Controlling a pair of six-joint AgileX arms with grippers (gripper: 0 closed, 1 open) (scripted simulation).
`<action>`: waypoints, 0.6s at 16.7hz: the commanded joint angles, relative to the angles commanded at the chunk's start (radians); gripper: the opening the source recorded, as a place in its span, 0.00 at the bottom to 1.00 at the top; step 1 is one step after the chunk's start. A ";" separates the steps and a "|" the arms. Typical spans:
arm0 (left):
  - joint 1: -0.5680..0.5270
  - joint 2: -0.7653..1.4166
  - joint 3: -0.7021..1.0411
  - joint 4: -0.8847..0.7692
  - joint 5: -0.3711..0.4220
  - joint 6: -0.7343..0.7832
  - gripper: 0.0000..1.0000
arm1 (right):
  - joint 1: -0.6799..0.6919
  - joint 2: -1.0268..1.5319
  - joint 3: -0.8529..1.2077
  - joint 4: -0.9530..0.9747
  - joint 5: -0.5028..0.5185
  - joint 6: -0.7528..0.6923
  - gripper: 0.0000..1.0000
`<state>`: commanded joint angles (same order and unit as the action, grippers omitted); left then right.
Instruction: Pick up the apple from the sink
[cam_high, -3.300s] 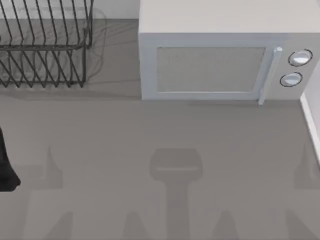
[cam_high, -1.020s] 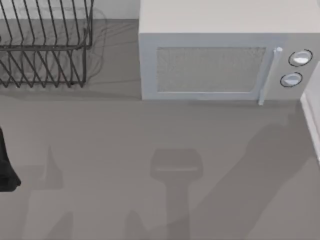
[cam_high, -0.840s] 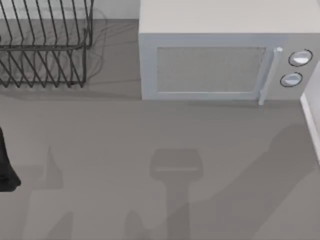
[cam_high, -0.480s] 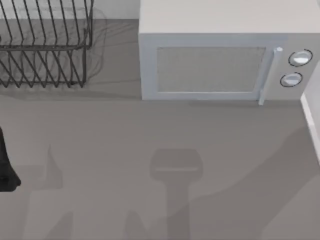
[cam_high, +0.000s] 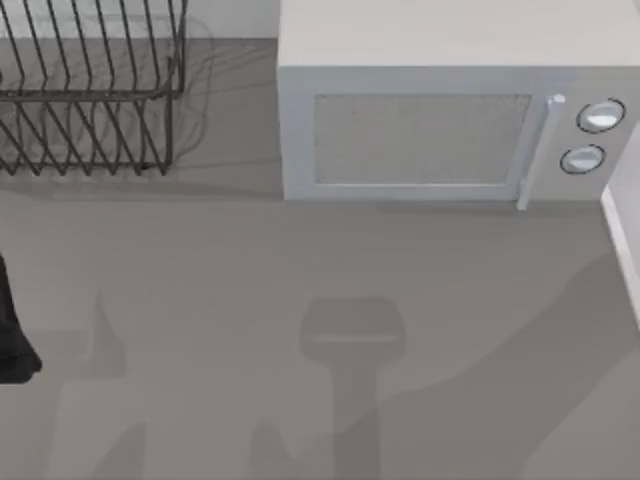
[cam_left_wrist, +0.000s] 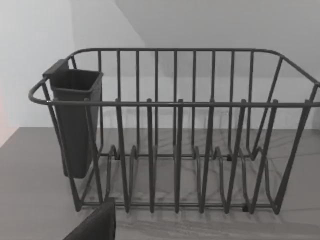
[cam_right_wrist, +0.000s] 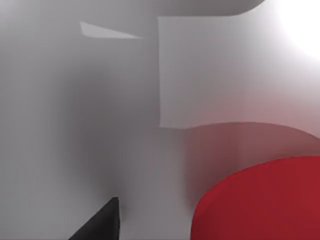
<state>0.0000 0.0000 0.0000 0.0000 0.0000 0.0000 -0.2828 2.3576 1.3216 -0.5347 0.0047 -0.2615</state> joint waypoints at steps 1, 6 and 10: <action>0.000 0.000 0.000 0.000 0.000 0.000 1.00 | 0.000 0.000 0.000 0.000 0.000 0.000 0.55; 0.000 0.000 0.000 0.000 0.000 0.000 1.00 | 0.000 0.000 0.000 0.000 0.000 0.000 0.17; 0.000 0.000 0.000 0.000 0.000 0.000 1.00 | 0.000 0.000 0.000 0.000 0.000 0.000 0.00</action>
<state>0.0000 0.0000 0.0000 0.0000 0.0000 0.0000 -0.2828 2.3576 1.3216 -0.5347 0.0047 -0.2615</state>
